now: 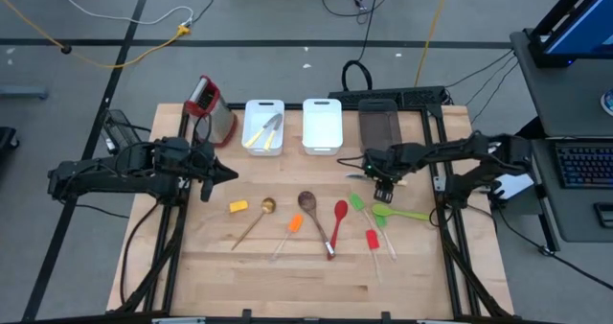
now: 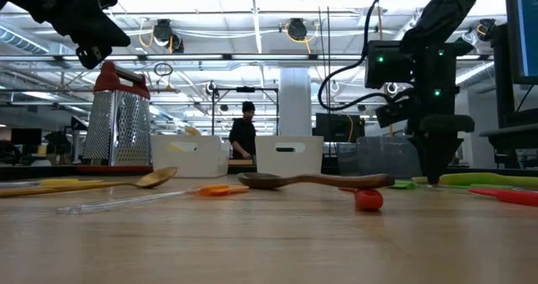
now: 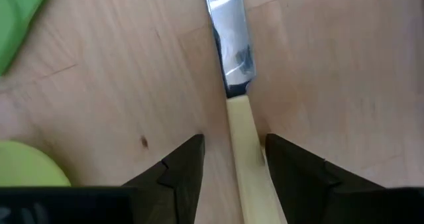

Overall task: Pick & Place Kitchen Items
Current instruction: Put the yellow knife into the left white bin

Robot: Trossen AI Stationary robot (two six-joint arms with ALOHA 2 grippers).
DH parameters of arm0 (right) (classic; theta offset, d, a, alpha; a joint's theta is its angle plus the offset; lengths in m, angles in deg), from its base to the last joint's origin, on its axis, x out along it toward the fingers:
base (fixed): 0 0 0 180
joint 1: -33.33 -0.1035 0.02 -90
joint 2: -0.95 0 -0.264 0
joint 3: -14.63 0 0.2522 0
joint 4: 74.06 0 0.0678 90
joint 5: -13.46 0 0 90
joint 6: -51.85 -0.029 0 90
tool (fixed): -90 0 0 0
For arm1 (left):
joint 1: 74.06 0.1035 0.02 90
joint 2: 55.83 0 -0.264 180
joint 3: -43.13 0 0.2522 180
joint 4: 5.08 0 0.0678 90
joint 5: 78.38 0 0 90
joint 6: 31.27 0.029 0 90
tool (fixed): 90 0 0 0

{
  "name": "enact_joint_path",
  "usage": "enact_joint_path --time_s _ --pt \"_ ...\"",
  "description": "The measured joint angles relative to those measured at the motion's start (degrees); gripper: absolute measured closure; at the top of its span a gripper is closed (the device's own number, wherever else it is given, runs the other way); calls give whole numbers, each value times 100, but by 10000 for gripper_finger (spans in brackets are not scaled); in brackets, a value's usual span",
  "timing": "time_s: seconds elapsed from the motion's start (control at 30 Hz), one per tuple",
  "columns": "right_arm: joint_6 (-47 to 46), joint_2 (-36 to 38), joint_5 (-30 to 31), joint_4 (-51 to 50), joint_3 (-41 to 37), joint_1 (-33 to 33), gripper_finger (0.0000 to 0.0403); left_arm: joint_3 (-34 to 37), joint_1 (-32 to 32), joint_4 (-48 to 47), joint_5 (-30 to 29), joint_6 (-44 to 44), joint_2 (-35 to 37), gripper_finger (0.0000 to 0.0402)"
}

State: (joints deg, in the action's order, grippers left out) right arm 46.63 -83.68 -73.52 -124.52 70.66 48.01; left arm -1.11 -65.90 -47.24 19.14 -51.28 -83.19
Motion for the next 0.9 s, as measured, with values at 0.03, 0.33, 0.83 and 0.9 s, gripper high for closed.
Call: enact_joint_path --time_s 0.03,0.33,0.83,0.9 --pt "-7 -66 -6 3 5 0 244 0 0 -1 1 1 0 380" --pt "-21 -285 -53 -114 0 -2 286 0 -4 -4 16 -22 0 380" --pt "-626 -296 -44 -127 -12 -7 364 0 -7 -5 51 -106 -1 380" --pt "-633 -276 -35 -131 -12 -7 364 0 -7 -5 51 -114 -2 380"
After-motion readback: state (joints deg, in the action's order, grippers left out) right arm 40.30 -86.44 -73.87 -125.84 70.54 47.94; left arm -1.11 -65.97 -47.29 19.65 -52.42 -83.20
